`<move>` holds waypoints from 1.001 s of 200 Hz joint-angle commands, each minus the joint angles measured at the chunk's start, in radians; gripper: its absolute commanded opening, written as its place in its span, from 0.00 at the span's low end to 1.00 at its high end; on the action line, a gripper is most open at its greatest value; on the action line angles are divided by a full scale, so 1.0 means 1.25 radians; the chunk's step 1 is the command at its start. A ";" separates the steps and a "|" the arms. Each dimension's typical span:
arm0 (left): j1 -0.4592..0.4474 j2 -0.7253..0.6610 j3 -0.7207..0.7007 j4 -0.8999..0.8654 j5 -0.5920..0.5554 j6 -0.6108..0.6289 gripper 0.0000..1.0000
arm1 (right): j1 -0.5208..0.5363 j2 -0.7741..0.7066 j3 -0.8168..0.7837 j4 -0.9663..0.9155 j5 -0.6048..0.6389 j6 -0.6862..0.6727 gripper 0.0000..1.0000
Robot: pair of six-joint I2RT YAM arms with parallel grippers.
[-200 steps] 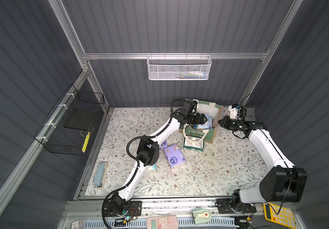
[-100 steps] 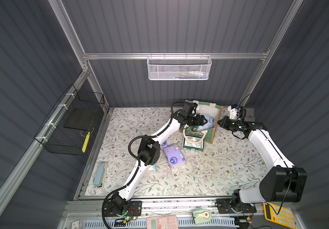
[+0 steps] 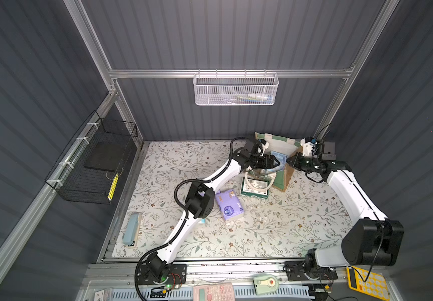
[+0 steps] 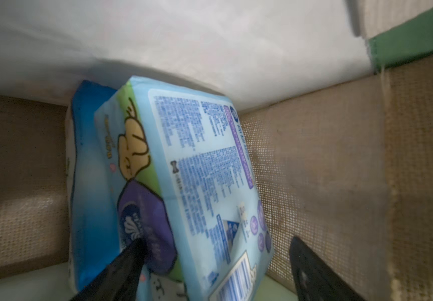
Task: Put tissues into the canvas bag
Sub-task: Place the pack of facial tissues in the canvas bag.
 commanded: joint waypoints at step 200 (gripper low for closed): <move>0.023 -0.194 -0.028 -0.243 -0.327 0.147 1.00 | -0.069 -0.041 0.015 -0.047 0.017 -0.025 0.00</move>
